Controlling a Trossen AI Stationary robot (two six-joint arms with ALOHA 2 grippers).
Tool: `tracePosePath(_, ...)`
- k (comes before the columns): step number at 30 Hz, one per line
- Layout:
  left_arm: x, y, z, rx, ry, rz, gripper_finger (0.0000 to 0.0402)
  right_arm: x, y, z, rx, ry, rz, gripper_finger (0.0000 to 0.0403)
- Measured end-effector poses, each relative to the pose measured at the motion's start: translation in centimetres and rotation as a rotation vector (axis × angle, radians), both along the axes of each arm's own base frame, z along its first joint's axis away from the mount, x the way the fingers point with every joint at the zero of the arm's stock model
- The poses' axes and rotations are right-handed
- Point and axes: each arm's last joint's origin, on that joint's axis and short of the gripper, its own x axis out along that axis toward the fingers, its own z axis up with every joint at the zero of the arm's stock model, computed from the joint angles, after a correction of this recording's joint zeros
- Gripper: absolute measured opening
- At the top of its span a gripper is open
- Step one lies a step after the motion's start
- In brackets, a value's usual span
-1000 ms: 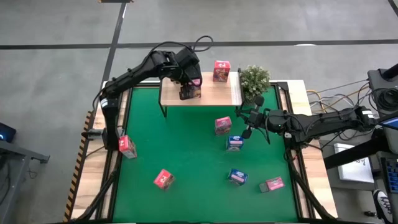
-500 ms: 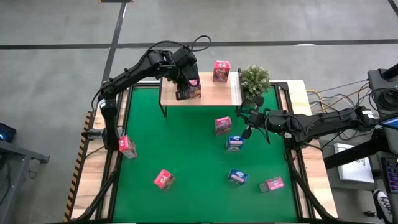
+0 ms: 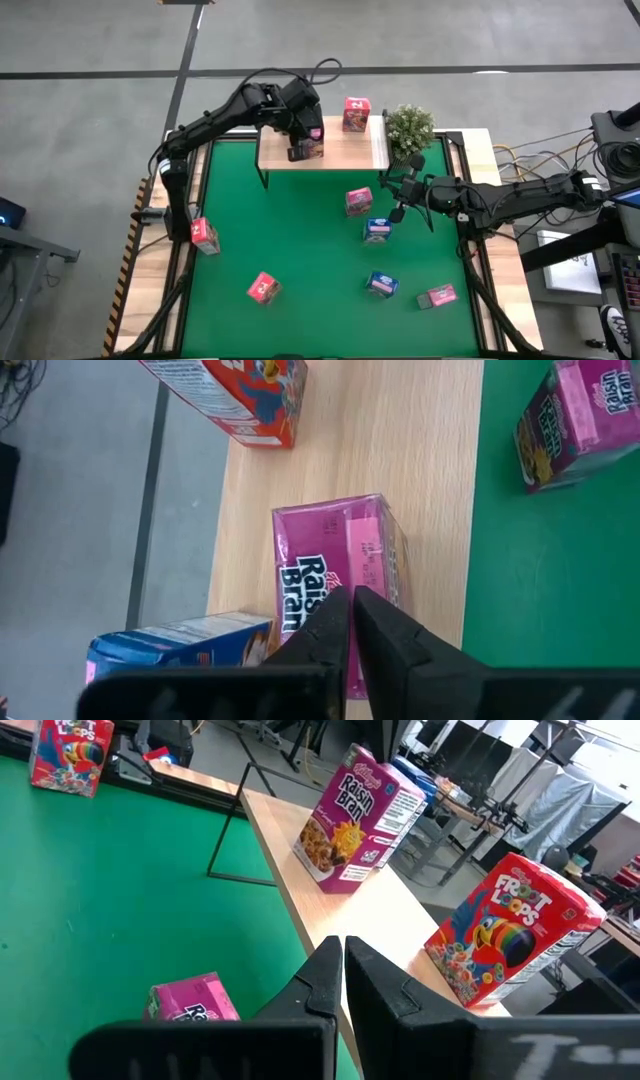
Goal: Stack cereal on shelf
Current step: Put the bottom left violet cereal box on the shelf
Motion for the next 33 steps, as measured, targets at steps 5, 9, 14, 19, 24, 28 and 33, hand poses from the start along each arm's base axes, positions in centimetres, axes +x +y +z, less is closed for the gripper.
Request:
tracePosePath(5,0.5,0.3,-0.6,0.030,-0.014,0.001,0.0000,0.0,0.0,0.0,0.000,0.000,0.000,0.0009)
tracePosePath(9,0.8,0.6,-0.7,0.074,-0.023,0.004,0.0000,0.0,0.0,0.0,0.000,0.000,0.000,0.0009)
tracePosePath(14,1.1,0.8,-0.5,0.111,-0.056,0.001,0.0000,0.0,0.0,0.0,-0.001,0.001,-0.001,0.0009)
tracePosePath(19,1.1,1.0,-0.4,0.159,-0.040,0.024,0.0000,0.0,0.0,0.0,-0.002,0.001,0.000,0.0009)
tracePosePath(24,0.4,-0.1,1.0,0.171,-0.072,0.013,0.0000,0.0,0.0,0.0,-0.002,0.002,0.000,0.0009)
tracePosePath(28,0.1,-1.5,1.9,0.131,-0.123,-0.039,0.0000,0.0,0.0,0.0,-0.002,0.002,0.000,0.0009)
tracePosePath(33,0.4,-3.6,1.8,0.022,-0.144,-0.137,0.0000,0.0,0.0,0.0,-0.002,0.002,0.000,0.0009)
